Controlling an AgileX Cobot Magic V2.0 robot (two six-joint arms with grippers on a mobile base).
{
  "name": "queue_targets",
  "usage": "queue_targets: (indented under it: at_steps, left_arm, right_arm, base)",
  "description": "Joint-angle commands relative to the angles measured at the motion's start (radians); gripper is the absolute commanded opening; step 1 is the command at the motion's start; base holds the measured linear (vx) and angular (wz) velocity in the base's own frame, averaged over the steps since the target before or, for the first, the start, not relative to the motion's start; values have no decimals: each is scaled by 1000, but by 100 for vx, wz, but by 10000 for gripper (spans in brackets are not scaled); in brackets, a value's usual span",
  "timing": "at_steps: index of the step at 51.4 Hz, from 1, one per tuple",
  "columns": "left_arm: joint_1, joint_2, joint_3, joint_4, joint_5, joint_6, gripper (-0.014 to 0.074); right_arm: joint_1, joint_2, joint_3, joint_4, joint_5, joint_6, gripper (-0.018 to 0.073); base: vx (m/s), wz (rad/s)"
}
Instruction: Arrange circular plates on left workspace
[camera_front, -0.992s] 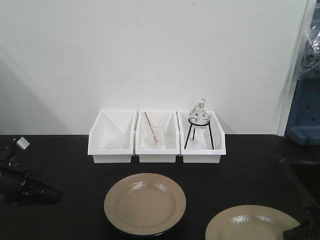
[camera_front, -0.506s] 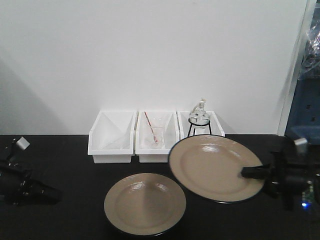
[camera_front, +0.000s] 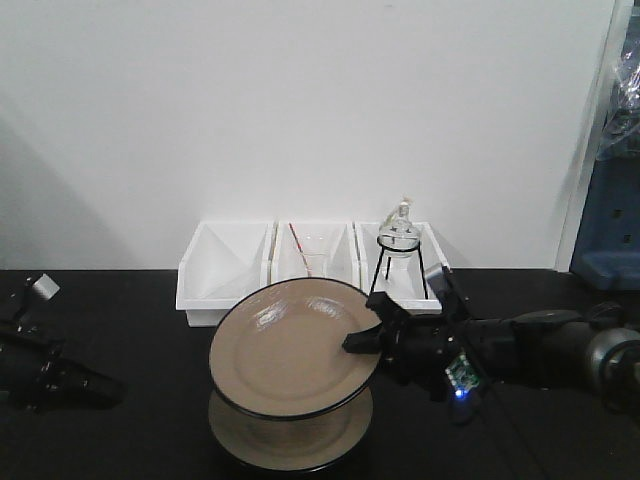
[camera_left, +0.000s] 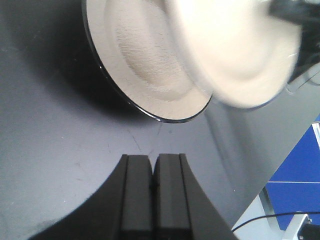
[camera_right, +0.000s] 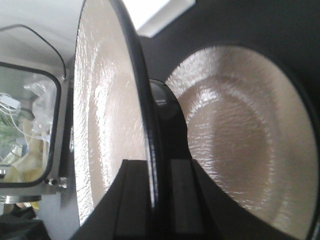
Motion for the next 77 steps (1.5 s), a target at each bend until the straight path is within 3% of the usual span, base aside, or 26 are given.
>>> queue_targets:
  at_steps: [1, 18, 29, 40, 51, 64, 70, 77]
  left_arm:
    - [-4, -58, -26, -69, 51, 1, -6]
    - [-4, -58, -26, -69, 54, 0, -6]
    - [-4, -58, -26, -69, 54, 0, -6]
    - [-4, -58, -26, -69, 54, 0, -6]
    - [-4, -58, -26, -61, 51, 1, -6]
    - [-4, -58, -26, -60, 47, 1, -6]
    - [-4, -58, -26, -60, 44, 1, -6]
    - [-4, -60, -26, -41, 17, 3, -3]
  right_arm:
    - [14, -24, -69, 90, 34, 8, -4]
    - [23, 21, -85, 45, -27, -58, 40]
    - [23, 21, -85, 43, -26, -160, 254]
    - [21, 20, -85, -17, -71, -331, 429]
    - [21, 8, -85, -78, -209, -563, 435]
    - [21, -22, -85, -139, -333, -735, 435]
    - [21, -53, -85, -232, -394, -769, 426]
    - [21, -120, -84, -340, -448, -742, 356]
  base:
    - [0, 0]
    - [0, 0]
    - [0, 0]
    - [0, 0]
    - [0, 0]
    - [0, 0]
    - [0, 0]
    - [0, 0]
